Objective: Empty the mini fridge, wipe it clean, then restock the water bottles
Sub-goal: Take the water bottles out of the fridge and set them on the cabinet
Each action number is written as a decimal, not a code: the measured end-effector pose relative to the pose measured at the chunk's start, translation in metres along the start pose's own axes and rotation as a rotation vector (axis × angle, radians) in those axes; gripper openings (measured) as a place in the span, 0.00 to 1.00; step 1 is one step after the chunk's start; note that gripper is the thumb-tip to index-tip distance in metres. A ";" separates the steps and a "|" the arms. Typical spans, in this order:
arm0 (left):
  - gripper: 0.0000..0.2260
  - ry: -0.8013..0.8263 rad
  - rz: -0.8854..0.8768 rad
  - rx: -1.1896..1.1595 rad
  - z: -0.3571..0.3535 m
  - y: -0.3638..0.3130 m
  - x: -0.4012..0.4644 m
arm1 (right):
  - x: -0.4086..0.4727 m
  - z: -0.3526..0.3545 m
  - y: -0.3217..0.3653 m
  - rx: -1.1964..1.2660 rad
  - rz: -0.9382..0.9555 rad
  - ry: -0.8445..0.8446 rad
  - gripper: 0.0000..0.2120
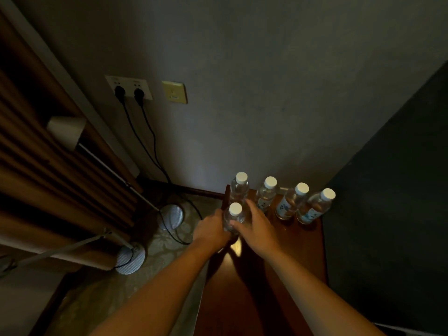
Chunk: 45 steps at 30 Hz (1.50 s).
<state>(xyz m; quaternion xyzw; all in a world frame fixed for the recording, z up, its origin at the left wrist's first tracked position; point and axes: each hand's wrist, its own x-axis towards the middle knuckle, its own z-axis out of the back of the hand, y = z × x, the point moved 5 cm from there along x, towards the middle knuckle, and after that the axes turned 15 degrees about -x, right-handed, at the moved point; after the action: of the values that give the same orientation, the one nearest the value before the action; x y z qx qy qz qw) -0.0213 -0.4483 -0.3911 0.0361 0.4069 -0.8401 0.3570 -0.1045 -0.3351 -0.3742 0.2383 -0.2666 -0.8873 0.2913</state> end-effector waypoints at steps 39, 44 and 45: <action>0.12 -0.180 -0.225 0.014 -0.086 -0.146 -0.231 | -0.238 0.137 -0.116 0.082 0.018 -0.251 0.14; 0.13 -0.184 -0.253 0.025 -0.109 -0.169 -0.255 | -0.267 0.154 -0.140 0.103 0.015 -0.258 0.13; 0.12 -0.180 -0.260 0.025 -0.114 -0.174 -0.259 | -0.273 0.158 -0.146 0.098 0.013 -0.264 0.13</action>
<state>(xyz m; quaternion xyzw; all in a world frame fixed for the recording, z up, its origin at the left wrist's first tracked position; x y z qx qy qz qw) 0.0354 -0.1475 -0.2617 -0.0880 0.3639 -0.8841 0.2798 -0.0571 -0.0061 -0.2724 0.1316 -0.3469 -0.8951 0.2473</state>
